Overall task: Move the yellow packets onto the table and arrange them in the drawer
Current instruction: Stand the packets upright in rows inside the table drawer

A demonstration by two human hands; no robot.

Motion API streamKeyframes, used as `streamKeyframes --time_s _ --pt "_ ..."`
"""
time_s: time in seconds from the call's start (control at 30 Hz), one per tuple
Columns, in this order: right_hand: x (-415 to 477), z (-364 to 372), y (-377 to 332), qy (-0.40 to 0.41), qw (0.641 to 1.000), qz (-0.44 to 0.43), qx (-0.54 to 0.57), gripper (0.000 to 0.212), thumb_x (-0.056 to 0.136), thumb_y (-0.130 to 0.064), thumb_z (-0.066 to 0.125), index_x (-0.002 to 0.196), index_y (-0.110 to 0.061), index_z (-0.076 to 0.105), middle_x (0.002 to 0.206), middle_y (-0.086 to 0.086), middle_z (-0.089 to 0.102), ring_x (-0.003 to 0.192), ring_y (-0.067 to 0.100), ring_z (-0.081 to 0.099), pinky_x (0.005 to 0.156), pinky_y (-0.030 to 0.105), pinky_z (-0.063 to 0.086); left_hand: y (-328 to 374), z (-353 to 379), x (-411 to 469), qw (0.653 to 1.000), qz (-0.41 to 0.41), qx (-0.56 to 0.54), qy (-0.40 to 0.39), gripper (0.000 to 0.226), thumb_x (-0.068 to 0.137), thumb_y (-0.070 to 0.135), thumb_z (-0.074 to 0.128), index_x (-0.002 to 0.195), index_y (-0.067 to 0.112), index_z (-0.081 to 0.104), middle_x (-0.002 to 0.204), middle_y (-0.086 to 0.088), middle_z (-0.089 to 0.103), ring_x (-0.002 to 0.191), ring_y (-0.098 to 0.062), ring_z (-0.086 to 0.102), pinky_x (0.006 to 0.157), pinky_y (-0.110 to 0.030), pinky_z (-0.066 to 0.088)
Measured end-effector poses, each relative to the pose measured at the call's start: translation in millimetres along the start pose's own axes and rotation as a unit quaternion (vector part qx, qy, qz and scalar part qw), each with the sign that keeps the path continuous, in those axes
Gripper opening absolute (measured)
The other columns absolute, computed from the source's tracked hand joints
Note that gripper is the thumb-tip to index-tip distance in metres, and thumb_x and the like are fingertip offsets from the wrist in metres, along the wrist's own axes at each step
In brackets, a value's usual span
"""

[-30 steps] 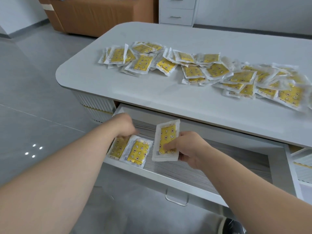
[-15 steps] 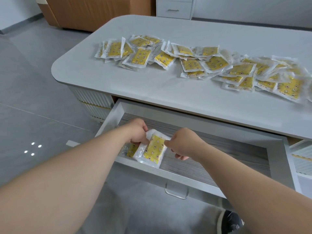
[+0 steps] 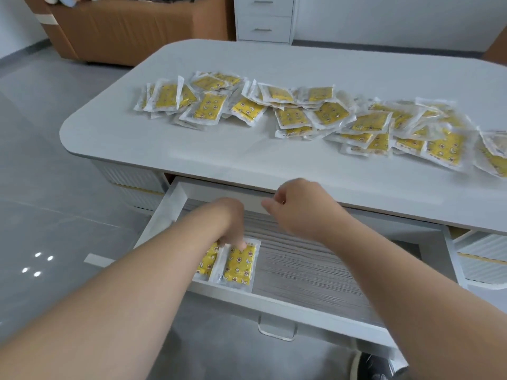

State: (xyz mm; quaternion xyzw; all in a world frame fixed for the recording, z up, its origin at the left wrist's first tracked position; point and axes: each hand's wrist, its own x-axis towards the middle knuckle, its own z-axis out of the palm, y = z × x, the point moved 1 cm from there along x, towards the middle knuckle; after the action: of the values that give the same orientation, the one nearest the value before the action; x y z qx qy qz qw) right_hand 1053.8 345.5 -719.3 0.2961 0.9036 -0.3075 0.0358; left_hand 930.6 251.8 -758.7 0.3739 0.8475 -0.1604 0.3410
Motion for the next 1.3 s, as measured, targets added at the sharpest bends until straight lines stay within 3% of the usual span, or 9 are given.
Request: streamKeyframes --time_s 0.1,0.2,0.33,0.47,0.63,0.9,1.03,1.2,1.3 --pt "12 -34 8 0.095 0.992 0.042 0.072 0.043 0.098 -0.037 0.054 0.086 0.0 0.07 0.075 0.013 0.075 0.073 0.032 0.072 0.07 0.042 0.062 24 -33 -18 0.996 0.026 -0.007 0.08 0.036 0.095 0.045 0.061 0.088 0.01 0.071 0.083 -0.002 0.072 0.075 -0.02 0.067 0.081 -0.032 0.056" --pt "26 -61 34 0.226 0.971 0.08 -0.011 0.034 0.1 -0.035 0.052 0.088 -0.005 0.065 0.087 0.013 0.07 0.082 0.034 0.065 0.062 0.033 0.05 35 -45 -20 0.931 0.076 -0.168 0.316 0.021 0.094 0.037 0.062 0.088 0.018 0.067 0.086 0.002 0.066 0.083 -0.022 0.064 0.071 -0.032 0.051" --pt "40 -77 84 0.244 0.957 0.082 -0.133 0.04 0.102 -0.036 0.05 0.138 -0.019 0.05 0.147 0.005 0.049 0.139 0.032 0.035 0.109 0.049 0.036 51 -57 5 0.837 0.173 -0.21 0.476 0.019 0.099 0.03 0.057 0.113 0.018 0.062 0.114 0.001 0.061 0.105 -0.02 0.058 0.085 -0.035 0.049" --pt "51 -85 121 0.193 0.961 0.075 -0.181 0.061 0.105 -0.045 0.04 0.159 -0.028 0.019 0.17 -0.008 0.006 0.157 0.023 0.0 0.122 0.052 0.008 61 -71 41 0.878 0.165 -0.112 0.435 0.062 0.1 0.044 0.052 0.152 0.016 0.034 0.164 -0.004 0.023 0.148 -0.026 0.026 0.114 -0.045 0.034" --pt "57 -81 138 0.123 0.97 0.089 -0.188 0.067 0.105 -0.05 0.032 0.163 -0.03 0.003 0.171 -0.011 0.001 0.157 0.023 -0.01 0.124 0.053 -0.003 69 -78 62 0.908 0.142 -0.097 0.382 0.073 0.101 0.051 0.044 0.16 0.02 0.014 0.169 0.0 -0.003 0.152 -0.029 0.018 0.115 -0.048 0.03" --pt "49 -76 136 0.192 0.953 0.1 -0.212 0.057 0.101 -0.057 0.038 0.148 -0.026 0.041 0.15 0.008 0.032 0.142 0.032 0.024 0.118 0.048 0.02 64 -71 54 0.91 0.084 -0.032 0.405 0.067 0.103 0.052 0.033 0.158 0.016 0.021 0.151 -0.01 0.038 0.137 -0.031 0.035 0.109 -0.046 0.029" --pt "44 -71 132 0.227 0.951 0.105 -0.183 0.04 0.104 -0.048 0.037 0.117 -0.014 0.055 0.142 0.007 0.05 0.138 0.033 0.037 0.115 0.047 0.029 67 -58 40 0.896 0.096 0.003 0.434 0.055 0.102 0.052 0.038 0.143 0.017 0.049 0.132 -0.009 0.044 0.124 -0.03 0.039 0.104 -0.043 0.032" --pt "26 -64 124 0.264 0.936 0.098 -0.212 0.031 0.102 -0.033 0.041 0.12 -0.015 0.059 0.12 0.011 0.055 0.117 0.036 0.049 0.102 0.044 0.035 66 -41 25 0.89 0.155 -0.024 0.427 0.039 0.102 0.043 0.045 0.124 0.013 0.057 0.153 -0.011 0.042 0.143 -0.03 0.036 0.112 -0.043 0.035" --pt "19 -61 124 0.229 0.948 0.106 -0.193 0.037 0.103 -0.037 0.038 0.115 -0.017 0.067 0.121 0.008 0.047 0.119 0.031 0.042 0.101 0.043 0.036 62 -42 12 0.868 0.167 -0.043 0.465 0.018 0.102 0.033 0.048 0.106 0.018 0.057 0.113 0.0 0.062 0.109 -0.027 0.056 0.088 -0.039 0.042"
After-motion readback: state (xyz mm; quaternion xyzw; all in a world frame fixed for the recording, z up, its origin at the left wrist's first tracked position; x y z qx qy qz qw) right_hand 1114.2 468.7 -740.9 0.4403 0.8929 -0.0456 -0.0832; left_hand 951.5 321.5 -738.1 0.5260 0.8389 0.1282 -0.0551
